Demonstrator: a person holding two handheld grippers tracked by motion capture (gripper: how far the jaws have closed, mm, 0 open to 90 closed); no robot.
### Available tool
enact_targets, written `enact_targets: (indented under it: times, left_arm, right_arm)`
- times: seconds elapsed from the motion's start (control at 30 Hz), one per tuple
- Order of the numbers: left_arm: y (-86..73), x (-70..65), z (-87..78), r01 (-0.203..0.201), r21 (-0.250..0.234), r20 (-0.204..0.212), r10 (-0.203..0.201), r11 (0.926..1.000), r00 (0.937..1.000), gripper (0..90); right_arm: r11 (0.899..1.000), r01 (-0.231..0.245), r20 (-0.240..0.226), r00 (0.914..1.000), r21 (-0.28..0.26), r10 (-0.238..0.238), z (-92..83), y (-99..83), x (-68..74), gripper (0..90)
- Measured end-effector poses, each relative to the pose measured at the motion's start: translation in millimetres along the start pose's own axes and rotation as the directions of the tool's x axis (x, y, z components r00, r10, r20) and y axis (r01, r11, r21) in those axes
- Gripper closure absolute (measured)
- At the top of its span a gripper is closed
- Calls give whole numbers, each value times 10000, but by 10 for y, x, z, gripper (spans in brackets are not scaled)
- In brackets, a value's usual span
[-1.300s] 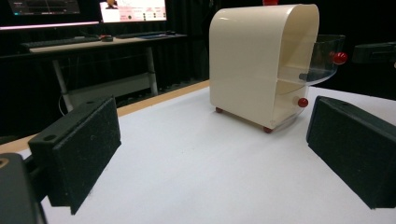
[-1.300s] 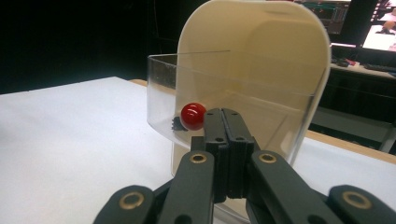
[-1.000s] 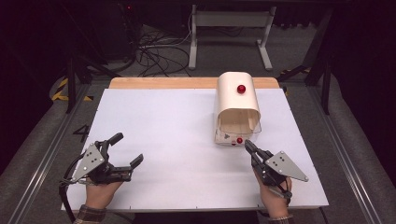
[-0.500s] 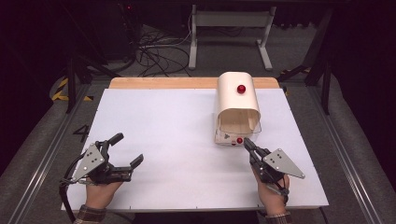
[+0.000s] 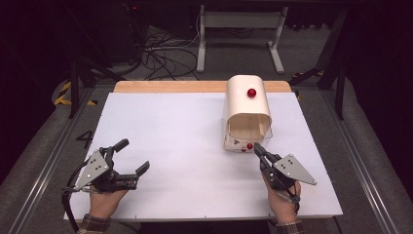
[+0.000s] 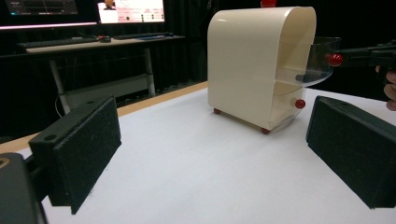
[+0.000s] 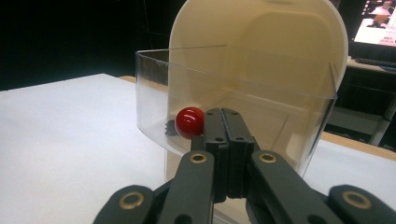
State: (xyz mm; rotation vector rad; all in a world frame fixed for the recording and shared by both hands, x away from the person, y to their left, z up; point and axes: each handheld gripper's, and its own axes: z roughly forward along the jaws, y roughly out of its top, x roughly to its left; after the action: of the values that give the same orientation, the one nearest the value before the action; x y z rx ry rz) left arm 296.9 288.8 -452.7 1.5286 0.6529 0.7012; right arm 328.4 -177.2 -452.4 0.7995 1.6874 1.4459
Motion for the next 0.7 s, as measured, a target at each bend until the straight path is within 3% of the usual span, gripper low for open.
enact_targets:
  times: [0.7]
  left_arm:
    - [-2, -2, 1, 56, 4, 100, -56, 10000, 9999, 40]
  right_arm:
    - [10000, 7, 80, 10000, 7, -7, 44, -3, -13, 900]
